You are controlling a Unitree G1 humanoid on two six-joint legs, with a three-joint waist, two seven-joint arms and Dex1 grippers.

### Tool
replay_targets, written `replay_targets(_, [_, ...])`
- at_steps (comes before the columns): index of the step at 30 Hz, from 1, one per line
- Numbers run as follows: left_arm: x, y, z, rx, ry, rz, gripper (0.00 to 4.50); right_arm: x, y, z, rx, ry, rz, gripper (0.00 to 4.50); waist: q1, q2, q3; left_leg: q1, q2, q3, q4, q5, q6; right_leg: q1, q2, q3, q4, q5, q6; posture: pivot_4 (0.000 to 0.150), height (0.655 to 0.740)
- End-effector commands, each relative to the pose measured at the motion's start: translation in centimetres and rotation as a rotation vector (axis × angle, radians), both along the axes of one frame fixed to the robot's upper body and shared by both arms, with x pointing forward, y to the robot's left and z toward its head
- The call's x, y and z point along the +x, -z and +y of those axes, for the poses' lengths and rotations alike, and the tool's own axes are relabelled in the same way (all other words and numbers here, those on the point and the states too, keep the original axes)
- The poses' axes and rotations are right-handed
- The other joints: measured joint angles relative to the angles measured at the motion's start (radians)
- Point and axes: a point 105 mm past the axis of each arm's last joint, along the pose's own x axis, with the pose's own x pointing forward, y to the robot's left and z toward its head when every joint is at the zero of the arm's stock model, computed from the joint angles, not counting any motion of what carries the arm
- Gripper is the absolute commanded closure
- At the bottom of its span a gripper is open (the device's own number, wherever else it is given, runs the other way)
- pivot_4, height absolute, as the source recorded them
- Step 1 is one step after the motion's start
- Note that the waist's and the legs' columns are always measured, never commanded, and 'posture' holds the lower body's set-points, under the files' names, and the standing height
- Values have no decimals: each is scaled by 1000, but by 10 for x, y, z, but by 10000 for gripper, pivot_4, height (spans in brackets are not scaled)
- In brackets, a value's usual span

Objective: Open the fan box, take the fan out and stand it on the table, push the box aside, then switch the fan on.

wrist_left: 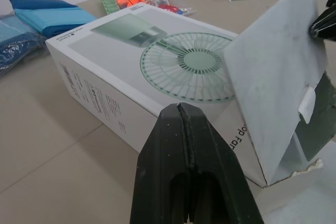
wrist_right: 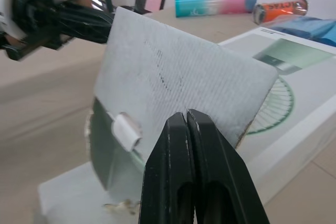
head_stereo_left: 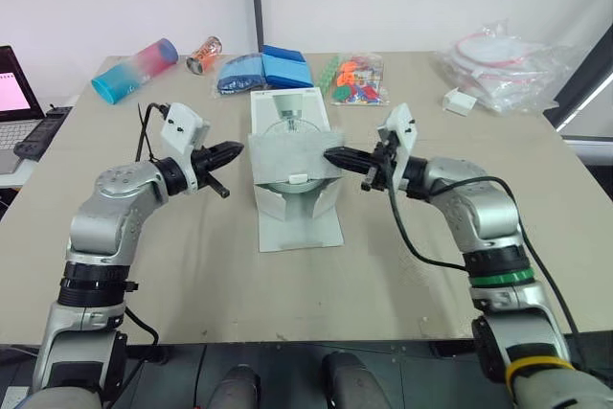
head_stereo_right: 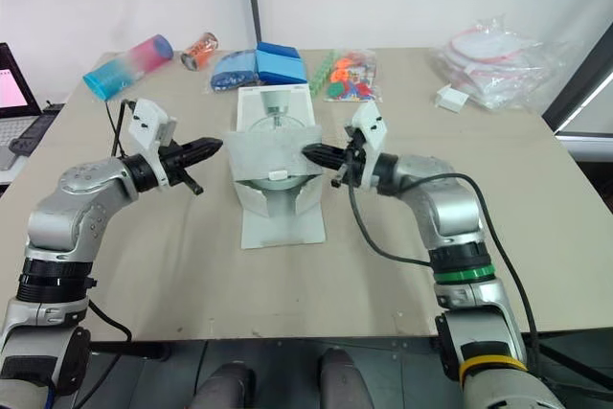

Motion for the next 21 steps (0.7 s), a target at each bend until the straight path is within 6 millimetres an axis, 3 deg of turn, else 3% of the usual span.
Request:
replay_targets(1, [-7,-26,-3,-30,19,-96,45000,10,-6,6,-40,43,-80,44633,0,0,0,-1,0,0,0,0,0,-1,0,0,1,0,0,1500,7400])
replay_targets(9, [2,-12,-15,32,-9,-48,45000,7,3,14,-112,10,-91,44633,0,0,0,-4,-1,2,1,0,0,-6,-2,-2,4,0,0,1500,7400])
replay_targets(14, [12,-12,-39,-22,13,-4,45000,6,6,12,-139,11,-89,44633,0,0,0,-5,-1,2,2,0,0,-6,-2,-3,5,0,0,1500,7400])
replay_targets(21, [14,10,-49,56,27,73,45000,8,4,8,-147,29,-97,44633,-2,0,0,-4,-1,2,2,0,-1,-6,-2,-3,6,0,0,1500,7400])
